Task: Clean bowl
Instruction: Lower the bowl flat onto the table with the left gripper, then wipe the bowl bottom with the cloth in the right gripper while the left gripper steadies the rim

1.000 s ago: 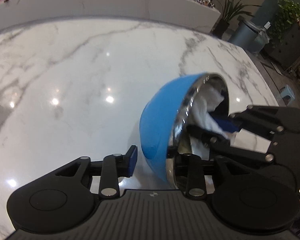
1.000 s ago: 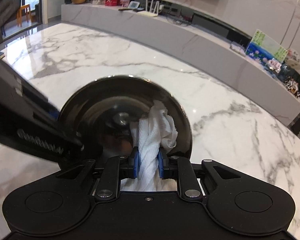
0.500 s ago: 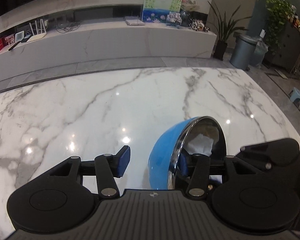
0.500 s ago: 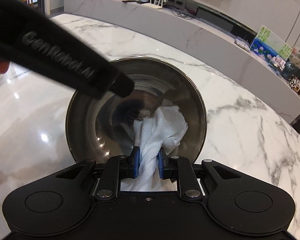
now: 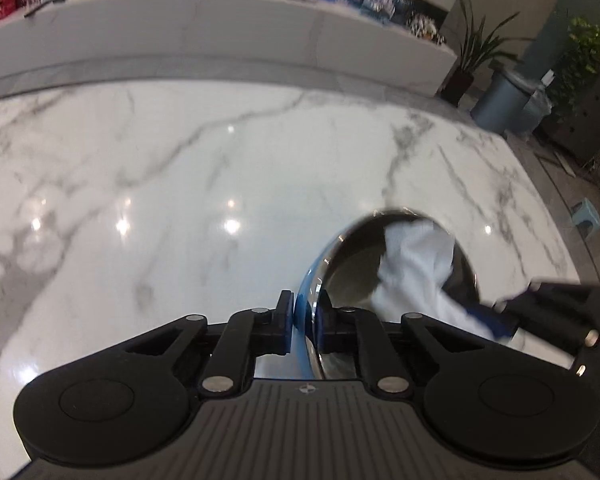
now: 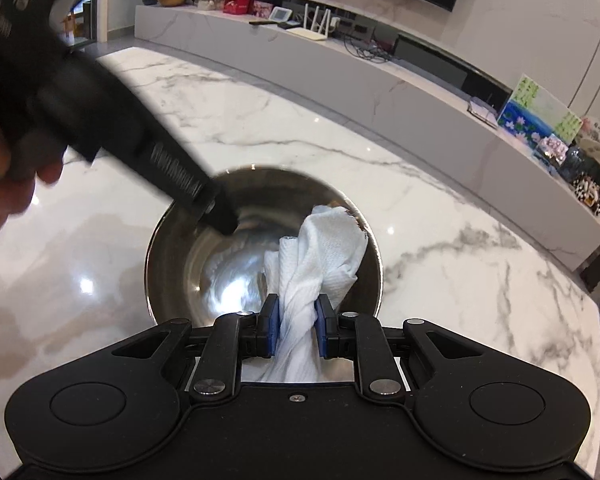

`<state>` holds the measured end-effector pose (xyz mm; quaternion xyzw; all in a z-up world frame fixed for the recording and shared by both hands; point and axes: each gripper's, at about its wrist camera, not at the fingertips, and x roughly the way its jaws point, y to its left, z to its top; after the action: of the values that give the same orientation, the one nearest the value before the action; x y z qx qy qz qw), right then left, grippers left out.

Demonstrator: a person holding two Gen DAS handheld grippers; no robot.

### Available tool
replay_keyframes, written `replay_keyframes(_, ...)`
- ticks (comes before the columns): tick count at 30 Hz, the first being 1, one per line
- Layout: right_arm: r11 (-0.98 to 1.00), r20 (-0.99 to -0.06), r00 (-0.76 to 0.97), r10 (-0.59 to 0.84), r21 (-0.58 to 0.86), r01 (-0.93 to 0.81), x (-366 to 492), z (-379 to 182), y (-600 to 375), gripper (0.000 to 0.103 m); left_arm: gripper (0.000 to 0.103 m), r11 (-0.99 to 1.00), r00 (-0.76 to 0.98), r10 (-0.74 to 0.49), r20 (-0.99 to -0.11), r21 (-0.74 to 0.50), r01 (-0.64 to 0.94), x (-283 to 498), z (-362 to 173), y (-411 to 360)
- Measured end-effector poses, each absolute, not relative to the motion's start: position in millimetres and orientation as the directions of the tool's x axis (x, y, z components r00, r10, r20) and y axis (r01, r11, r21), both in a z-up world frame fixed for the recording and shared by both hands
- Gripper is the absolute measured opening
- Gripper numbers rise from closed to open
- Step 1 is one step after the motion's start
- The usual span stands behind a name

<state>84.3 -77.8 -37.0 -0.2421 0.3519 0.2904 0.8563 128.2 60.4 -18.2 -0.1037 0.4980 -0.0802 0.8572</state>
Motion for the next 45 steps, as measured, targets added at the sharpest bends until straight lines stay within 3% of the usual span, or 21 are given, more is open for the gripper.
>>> replay_keyframes(11,0.714,-0.806,0.5,0.316,-0.145,-0.685,104.3,-58.0,-62.9,0.016,0.013,0.959,0.457,-0.273,-0.846,-0.275,0.064,116.7,-23.3,48.9)
replay_keyframes(17,0.718,-0.821,0.432,0.374,-0.04,-0.695,108.4,-61.8,-54.7,0.017,0.015,0.955,0.45,-0.278,-0.849,-0.294,0.036,110.5,-24.7,49.9)
replay_keyframes(26,0.679,-0.855,0.313,0.414,0.061,-0.731,119.1,-33.0,-77.8,0.017,0.014,0.976,0.449,-0.206,-0.869,-0.216,0.028,96.9,-24.1,35.1)
replay_keyframes(36,0.639,-0.881,0.376,0.288,-0.116,-0.761,102.0,-24.3,-90.9,0.016,0.014,0.981,0.444,-0.191,-0.876,-0.188,0.052,86.6,-23.4,30.1)
replay_keyframes(45,0.701,-0.862,0.368,0.349,-0.02,-0.713,114.6,-27.6,-103.8,0.016,0.013,0.973,0.438,-0.226,-0.87,-0.224,0.056,87.0,-27.0,29.0)
